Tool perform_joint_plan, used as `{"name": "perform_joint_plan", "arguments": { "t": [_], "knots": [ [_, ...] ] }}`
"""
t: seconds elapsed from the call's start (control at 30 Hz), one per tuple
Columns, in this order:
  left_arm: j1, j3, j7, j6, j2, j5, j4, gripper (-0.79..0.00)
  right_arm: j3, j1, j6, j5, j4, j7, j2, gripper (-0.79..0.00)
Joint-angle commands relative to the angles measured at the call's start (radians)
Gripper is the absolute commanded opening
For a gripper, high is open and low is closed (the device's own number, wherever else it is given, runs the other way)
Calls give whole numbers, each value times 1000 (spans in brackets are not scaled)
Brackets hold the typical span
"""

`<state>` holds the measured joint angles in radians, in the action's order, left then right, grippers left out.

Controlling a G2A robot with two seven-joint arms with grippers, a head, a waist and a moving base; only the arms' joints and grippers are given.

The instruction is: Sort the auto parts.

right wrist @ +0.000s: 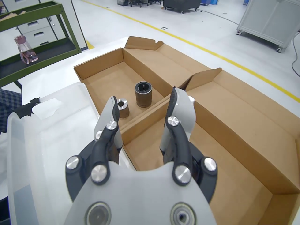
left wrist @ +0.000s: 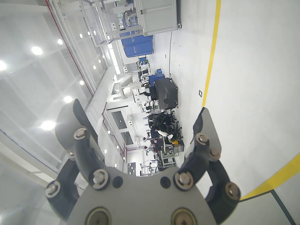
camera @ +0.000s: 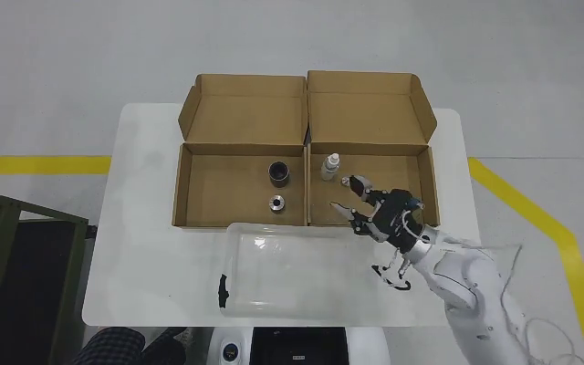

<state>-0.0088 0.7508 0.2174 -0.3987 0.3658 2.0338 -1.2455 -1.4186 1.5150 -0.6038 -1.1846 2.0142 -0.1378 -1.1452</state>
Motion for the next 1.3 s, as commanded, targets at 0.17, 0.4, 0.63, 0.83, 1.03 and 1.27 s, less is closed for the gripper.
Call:
{"name": "perform_joint_plan", "arguments": {
  "t": [0.17,0.4,0.63,0.83,1.03,1.27],
  "knots": [
    [0,0,0,0,0,0,0,0,-117,105,-25,-35,12,131,13,-74],
    [0,0,0,0,0,0,0,0,-227,214,-20,-52,13,247,20,0],
    [0,0,0,0,0,0,0,0,-327,313,-11,-49,25,344,23,0],
    [0,0,0,0,0,0,0,0,-378,365,-12,-43,20,392,24,0],
    [0,0,0,0,0,0,0,0,-396,382,-2,-52,22,417,23,0],
    [0,0,0,0,0,0,0,-1,-400,395,53,-61,28,431,20,0]
  ]
}}
